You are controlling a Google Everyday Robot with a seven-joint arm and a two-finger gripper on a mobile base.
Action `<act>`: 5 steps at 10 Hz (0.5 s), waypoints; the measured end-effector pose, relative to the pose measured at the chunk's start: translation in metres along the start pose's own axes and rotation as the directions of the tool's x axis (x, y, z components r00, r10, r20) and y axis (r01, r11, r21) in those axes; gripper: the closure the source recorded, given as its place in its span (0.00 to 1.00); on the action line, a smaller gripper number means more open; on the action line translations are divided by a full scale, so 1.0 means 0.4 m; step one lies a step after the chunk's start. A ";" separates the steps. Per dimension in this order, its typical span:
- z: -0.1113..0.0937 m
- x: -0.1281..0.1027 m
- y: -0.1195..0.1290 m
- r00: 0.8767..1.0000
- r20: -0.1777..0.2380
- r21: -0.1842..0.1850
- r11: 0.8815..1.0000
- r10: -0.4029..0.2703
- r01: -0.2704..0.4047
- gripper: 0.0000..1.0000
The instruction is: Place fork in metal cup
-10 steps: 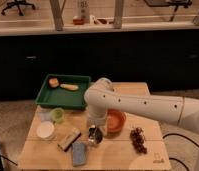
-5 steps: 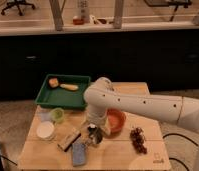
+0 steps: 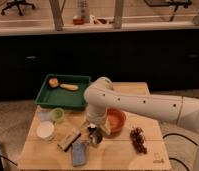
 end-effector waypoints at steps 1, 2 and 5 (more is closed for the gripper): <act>-0.001 0.000 0.001 1.000 0.001 0.001 1.000 -0.001 0.001 0.20; -0.002 0.001 0.003 1.000 0.002 0.002 1.000 -0.001 0.001 0.20; -0.005 0.003 0.005 1.000 -0.001 0.001 1.000 -0.002 0.002 0.20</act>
